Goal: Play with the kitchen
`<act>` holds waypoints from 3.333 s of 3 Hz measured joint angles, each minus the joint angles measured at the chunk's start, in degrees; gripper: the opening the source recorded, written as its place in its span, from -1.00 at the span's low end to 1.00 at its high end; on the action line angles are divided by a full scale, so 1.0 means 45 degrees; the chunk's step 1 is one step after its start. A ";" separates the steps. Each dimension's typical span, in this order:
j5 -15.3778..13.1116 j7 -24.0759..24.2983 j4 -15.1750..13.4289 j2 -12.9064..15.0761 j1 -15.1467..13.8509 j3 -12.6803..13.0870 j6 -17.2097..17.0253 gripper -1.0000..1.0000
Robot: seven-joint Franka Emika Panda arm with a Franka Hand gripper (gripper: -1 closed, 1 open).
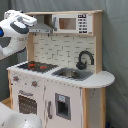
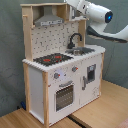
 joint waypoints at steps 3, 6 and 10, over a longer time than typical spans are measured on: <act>0.0001 0.4310 0.0007 -0.2196 -0.0923 -0.0281 -0.1685 1.00; 0.0000 0.7640 0.0007 -0.3859 -0.0968 -0.0279 -0.4772 1.00; 0.0000 1.1695 0.0648 -0.4510 -0.2299 0.0102 -0.7727 1.00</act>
